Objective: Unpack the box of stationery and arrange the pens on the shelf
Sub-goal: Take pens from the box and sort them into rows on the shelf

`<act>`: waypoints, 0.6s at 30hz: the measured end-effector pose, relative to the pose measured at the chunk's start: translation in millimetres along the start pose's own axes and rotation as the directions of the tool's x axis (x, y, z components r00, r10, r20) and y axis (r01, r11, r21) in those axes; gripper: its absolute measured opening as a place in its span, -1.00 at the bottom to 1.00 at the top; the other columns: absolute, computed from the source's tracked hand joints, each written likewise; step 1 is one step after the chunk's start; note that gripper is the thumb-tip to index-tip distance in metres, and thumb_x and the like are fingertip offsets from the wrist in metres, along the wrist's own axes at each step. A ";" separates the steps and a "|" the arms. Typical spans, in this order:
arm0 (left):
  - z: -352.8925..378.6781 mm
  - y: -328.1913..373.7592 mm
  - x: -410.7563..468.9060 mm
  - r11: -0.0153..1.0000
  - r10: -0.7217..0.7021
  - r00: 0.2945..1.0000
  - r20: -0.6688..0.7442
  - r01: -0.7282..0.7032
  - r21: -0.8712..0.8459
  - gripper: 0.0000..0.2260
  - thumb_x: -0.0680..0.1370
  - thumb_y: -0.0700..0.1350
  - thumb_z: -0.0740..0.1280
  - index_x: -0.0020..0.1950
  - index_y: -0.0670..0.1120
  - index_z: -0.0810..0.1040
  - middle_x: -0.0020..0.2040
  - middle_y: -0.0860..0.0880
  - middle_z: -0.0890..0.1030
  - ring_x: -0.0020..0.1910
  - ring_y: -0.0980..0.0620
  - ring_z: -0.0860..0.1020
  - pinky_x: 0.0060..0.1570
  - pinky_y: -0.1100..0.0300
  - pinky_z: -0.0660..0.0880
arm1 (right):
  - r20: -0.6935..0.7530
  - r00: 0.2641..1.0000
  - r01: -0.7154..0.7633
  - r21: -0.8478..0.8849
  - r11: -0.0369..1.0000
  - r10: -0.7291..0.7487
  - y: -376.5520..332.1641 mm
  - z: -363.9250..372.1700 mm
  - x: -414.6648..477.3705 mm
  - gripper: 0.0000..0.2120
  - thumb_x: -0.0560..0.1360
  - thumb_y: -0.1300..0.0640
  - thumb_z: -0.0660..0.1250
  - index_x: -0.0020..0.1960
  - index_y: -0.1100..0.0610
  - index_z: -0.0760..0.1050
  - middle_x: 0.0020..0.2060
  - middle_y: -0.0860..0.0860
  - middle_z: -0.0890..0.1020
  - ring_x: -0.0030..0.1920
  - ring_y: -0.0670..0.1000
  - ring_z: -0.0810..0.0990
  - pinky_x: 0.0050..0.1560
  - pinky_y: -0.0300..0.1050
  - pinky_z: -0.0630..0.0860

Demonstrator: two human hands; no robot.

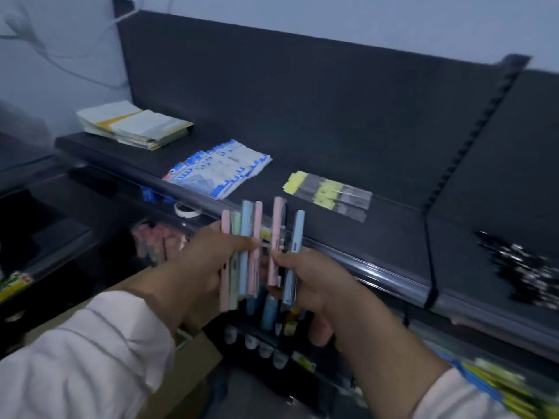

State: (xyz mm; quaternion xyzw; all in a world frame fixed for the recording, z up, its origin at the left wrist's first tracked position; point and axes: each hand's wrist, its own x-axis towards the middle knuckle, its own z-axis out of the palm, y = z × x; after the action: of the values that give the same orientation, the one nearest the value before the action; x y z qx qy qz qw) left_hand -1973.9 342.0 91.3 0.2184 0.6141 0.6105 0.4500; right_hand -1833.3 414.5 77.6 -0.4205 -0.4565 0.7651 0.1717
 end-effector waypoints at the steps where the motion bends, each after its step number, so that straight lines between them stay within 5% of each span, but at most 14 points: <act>1: 21.7 -0.5 -3.9 0.999 0.007 1.000 0.030 -0.008 0.032 -0.80 0.40 -0.33 0.45 0.00 -0.17 0.62 -0.17 -0.21 0.68 -0.17 -0.19 0.64 -0.07 -0.13 0.58 | -0.018 1.000 0.017 0.004 1.000 -0.017 -0.9 -18.0 -14.3 -0.80 0.55 0.20 0.32 0.15 0.21 0.49 -0.15 0.12 0.65 -0.22 0.08 0.66 -0.33 -0.07 0.56; 7: 147.1 -25.6 -34.5 0.993 -0.011 0.979 0.203 -0.013 0.117 -0.79 0.39 -0.23 0.50 -0.06 -0.09 0.54 -0.11 -0.09 0.64 -0.15 -0.03 0.59 -0.22 0.17 0.52 | -0.169 0.984 0.064 0.043 0.997 -0.056 10.4 -125.3 -83.0 -0.72 0.52 0.21 0.35 0.22 0.21 0.50 0.19 0.25 0.56 0.20 0.25 0.53 -0.09 0.08 0.61; 12: 280.5 -66.2 -87.5 0.988 -0.089 0.923 0.374 0.034 0.150 -0.81 0.41 -0.28 0.47 0.00 -0.15 0.60 -0.16 -0.17 0.68 -0.21 -0.13 0.64 -0.24 0.05 0.60 | -0.270 0.953 0.156 0.049 0.987 -0.137 25.0 -241.9 -172.2 -0.88 0.52 0.30 0.32 0.00 0.12 0.56 -0.24 0.07 0.70 -0.28 0.04 0.66 -0.26 -0.03 0.59; 15: 358.1 -89.3 -121.4 0.985 -0.116 0.870 0.480 0.039 0.167 -0.73 0.39 -0.28 0.47 0.07 -0.18 0.59 -0.10 -0.20 0.68 -0.12 -0.18 0.65 -0.06 -0.10 0.59 | -0.380 0.906 0.222 0.054 0.974 -0.186 37.1 -307.9 -226.9 -0.84 0.49 0.34 0.34 -0.09 0.10 0.57 -0.32 0.04 0.68 -0.34 0.01 0.63 -0.22 -0.03 0.52; 18: 427.3 -110.0 -152.6 0.979 -0.181 0.800 0.573 0.090 0.183 -0.75 0.45 -0.28 0.42 0.12 -0.19 0.57 -0.04 -0.23 0.66 -0.13 -0.17 0.63 -0.15 -0.03 0.60 | -0.502 0.847 0.230 0.047 0.972 -0.176 47.9 -365.9 -278.9 -0.86 0.47 0.34 0.36 -0.12 0.11 0.55 -0.37 0.01 0.65 -0.36 -0.02 0.59 -0.33 -0.13 0.45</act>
State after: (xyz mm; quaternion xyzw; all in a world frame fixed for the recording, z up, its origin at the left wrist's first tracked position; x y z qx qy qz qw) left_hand -1516.6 436.2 95.1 0.3840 0.5026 0.4327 0.6425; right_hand -1370.8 411.8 88.9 -0.5420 -0.3982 0.6322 0.3846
